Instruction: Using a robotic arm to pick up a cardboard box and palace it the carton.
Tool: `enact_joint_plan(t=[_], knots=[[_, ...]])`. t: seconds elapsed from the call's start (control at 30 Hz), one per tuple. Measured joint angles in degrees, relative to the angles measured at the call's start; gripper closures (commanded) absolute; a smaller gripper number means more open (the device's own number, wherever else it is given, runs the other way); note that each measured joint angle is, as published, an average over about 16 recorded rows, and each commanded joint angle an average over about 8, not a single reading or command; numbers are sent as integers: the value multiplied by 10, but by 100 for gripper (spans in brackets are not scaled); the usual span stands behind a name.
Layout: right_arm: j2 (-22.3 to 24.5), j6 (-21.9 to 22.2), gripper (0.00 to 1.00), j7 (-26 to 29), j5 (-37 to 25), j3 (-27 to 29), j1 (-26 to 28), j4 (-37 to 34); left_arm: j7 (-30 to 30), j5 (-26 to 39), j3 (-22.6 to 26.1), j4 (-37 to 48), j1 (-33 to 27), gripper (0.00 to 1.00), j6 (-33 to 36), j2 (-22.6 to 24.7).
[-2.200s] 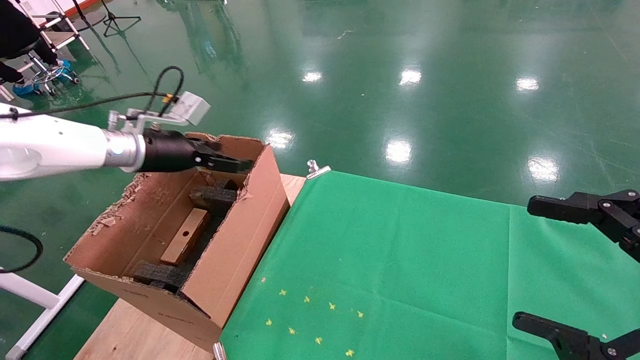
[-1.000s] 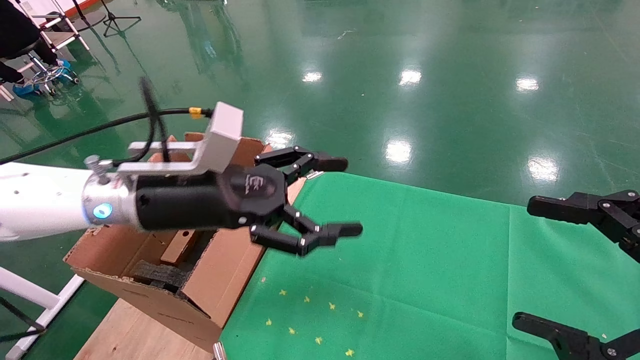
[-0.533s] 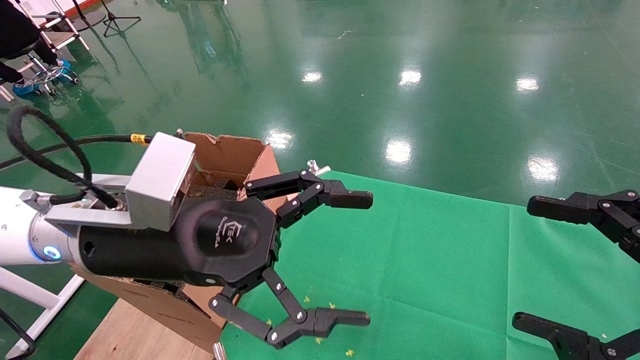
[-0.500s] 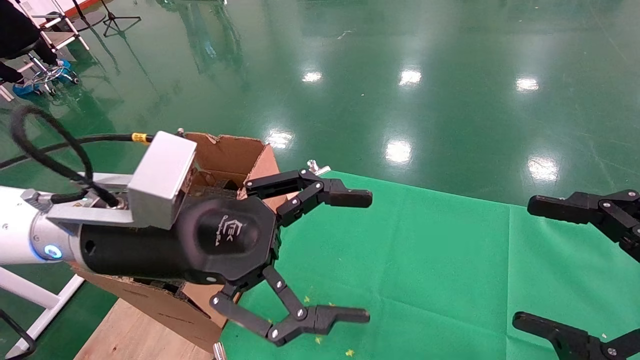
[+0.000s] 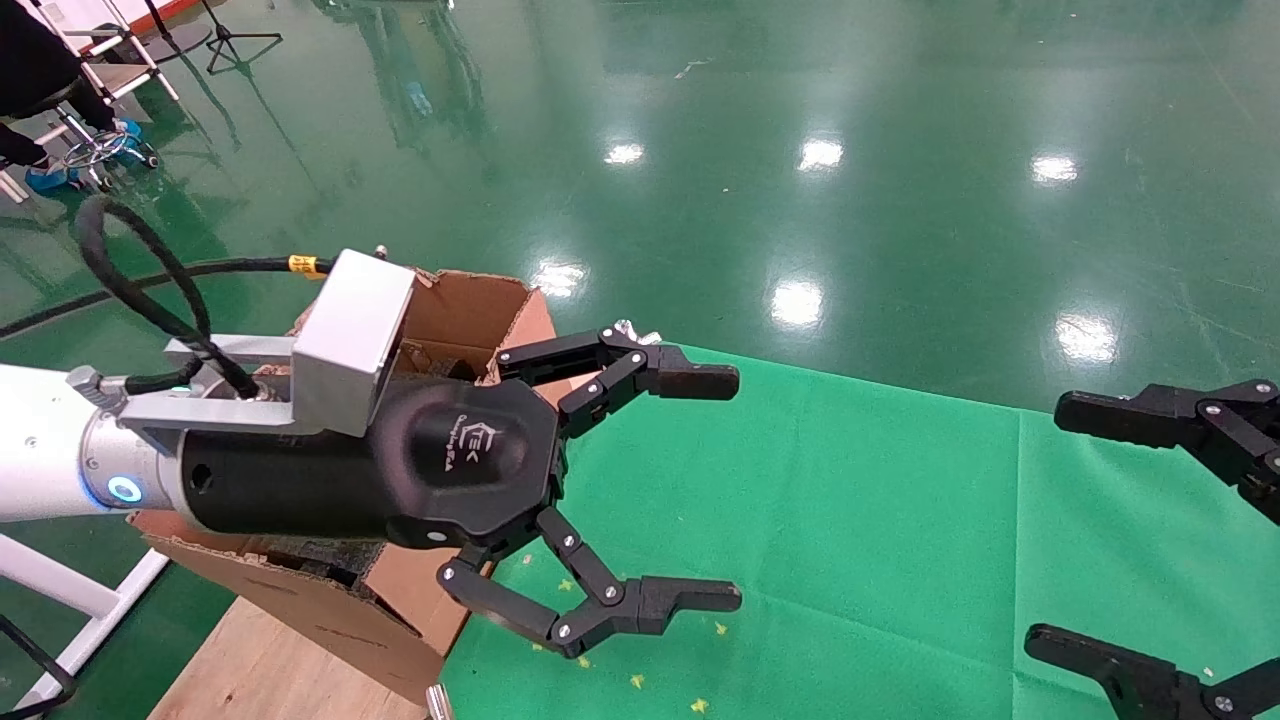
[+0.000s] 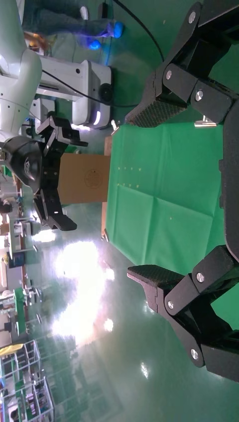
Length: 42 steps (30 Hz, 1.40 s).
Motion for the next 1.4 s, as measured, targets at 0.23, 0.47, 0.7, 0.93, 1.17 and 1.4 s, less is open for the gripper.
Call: enact_joint_plan(t=[0.23, 0.47, 0.7, 0.93, 1.17, 1.4], knots=[[0, 0, 0, 0, 0, 0, 0, 0, -1, 3, 2, 3, -2, 0, -2, 1], [0, 0, 0, 0, 0, 0, 0, 0, -1, 5, 3, 5, -4, 0, -3, 1], [0, 0, 0, 0, 0, 0, 0, 0, -1, 6, 4, 6, -4, 0, -3, 1], [0, 0, 0, 0, 0, 0, 0, 0, -2, 6, 4, 6, -5, 0, -3, 1], [0, 0, 0, 0, 0, 0, 0, 0, -2, 6, 4, 7, -5, 0, -4, 1], [0, 0, 0, 0, 0, 0, 0, 0, -2, 6, 5, 7, -5, 0, -4, 1]])
